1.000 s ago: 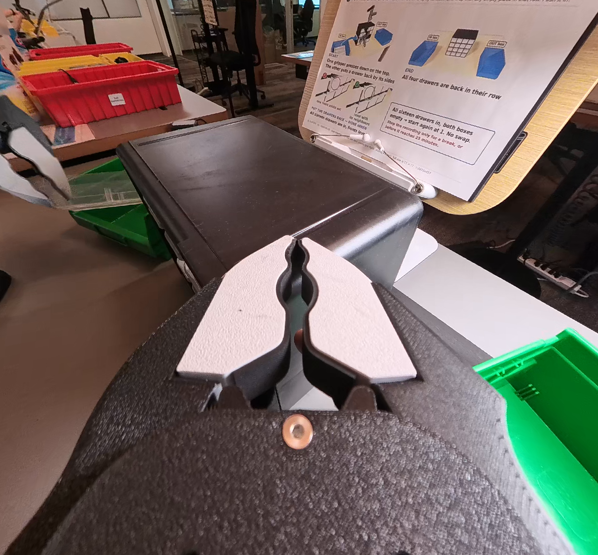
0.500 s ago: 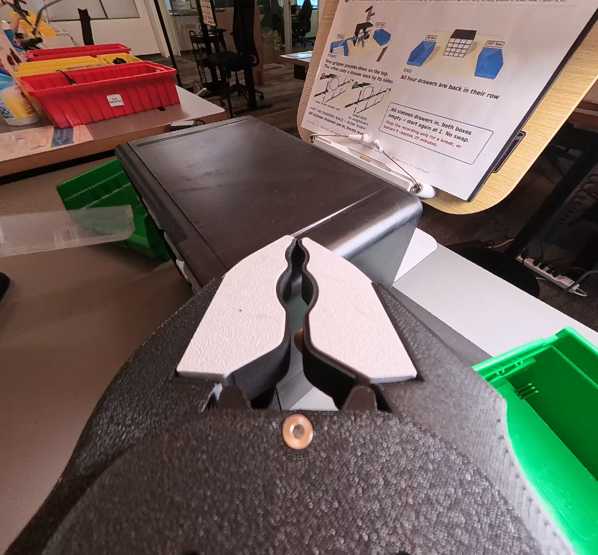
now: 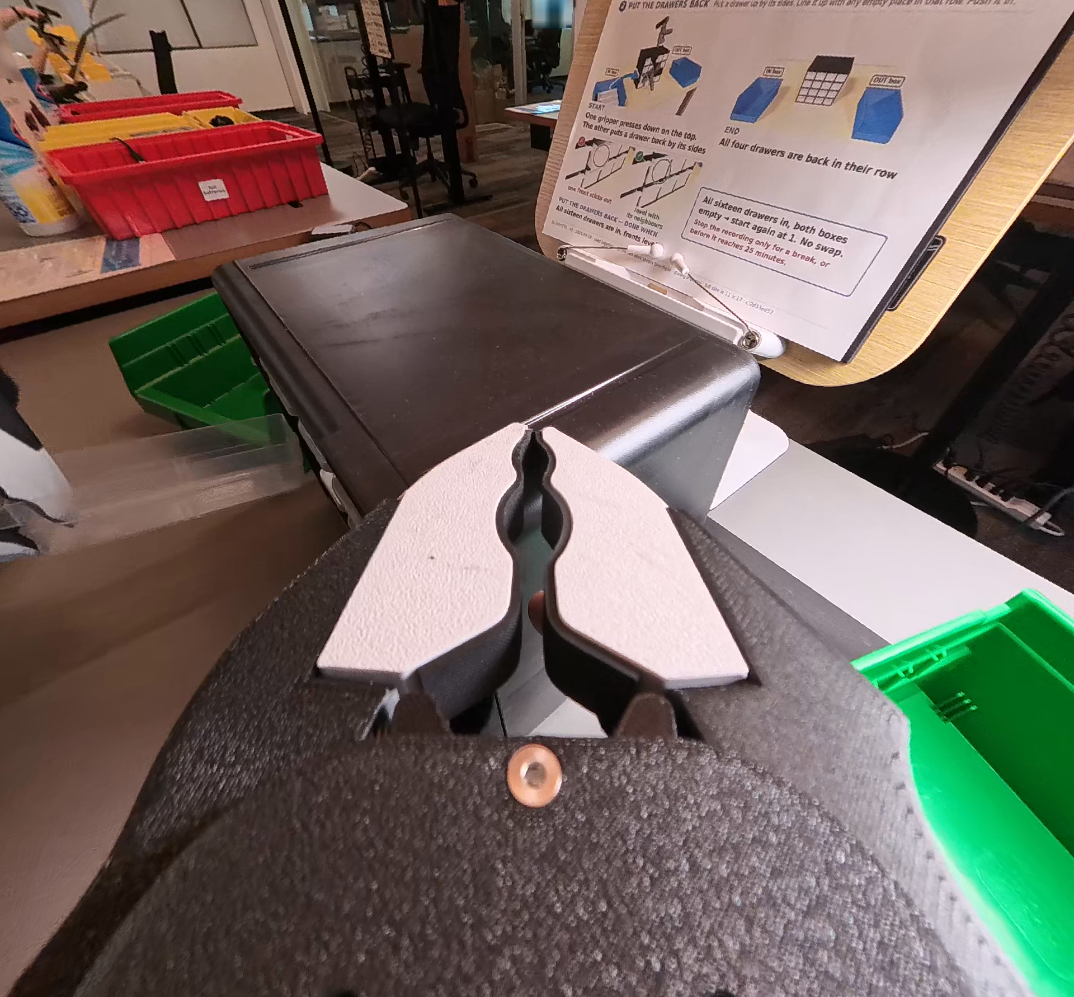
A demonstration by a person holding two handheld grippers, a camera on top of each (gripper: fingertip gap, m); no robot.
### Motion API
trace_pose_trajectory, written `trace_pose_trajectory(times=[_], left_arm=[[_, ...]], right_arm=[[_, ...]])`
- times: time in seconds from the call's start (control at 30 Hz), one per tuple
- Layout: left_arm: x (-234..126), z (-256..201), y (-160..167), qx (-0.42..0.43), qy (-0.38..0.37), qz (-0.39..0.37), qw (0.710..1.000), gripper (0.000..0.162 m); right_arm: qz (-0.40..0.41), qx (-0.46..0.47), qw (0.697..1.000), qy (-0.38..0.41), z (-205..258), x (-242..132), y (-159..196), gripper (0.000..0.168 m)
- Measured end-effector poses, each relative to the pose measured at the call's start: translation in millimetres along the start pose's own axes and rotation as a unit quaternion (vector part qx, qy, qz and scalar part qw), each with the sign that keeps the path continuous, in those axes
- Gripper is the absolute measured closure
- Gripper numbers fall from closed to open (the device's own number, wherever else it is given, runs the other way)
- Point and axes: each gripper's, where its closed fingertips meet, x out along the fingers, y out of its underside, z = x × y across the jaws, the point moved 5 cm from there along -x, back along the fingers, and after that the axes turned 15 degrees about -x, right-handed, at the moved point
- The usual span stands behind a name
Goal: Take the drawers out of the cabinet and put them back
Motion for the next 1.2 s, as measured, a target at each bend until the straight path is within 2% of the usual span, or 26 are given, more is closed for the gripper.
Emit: trace_pose_trajectory(times=[0.03,0.33,0.53,0.67,0.83,1.03,1.2], left_arm=[[0,-1,-2,-0.001,-0.003,0.003,1.0,0.147],[8,-12,-24,-0.031,-0.009,0.039,0.999,0.147],[13,-19,-34,-0.014,-0.055,0.048,0.997,0.147],[14,-17,-40,-0.032,-0.041,0.05,0.997,0.147],[15,-11,-31,-0.04,-0.053,0.053,0.996,0.147],[15,-3,-22,-0.069,-0.034,0.02,0.997,0.147],[30,-6,-27,-0.047,-0.075,0.024,0.996,0.147]], right_arm=[[-0.001,0.001,1.0,-0.001,0,0,0,0.168],[-0.009,0.008,1.0,-0.006,0,0,1,0.168],[-0.017,0.015,1.0,-0.011,0,0,1,0.168],[-0.021,0.018,1.0,-0.013,0,0,1,0.168],[-0.022,0.018,0.999,-0.015,0,1,1,0.168],[-0.023,0.02,0.999,-0.016,-1,1,1,0.168],[-0.022,0.017,1.0,-0.014,1,1,1,0.168]])
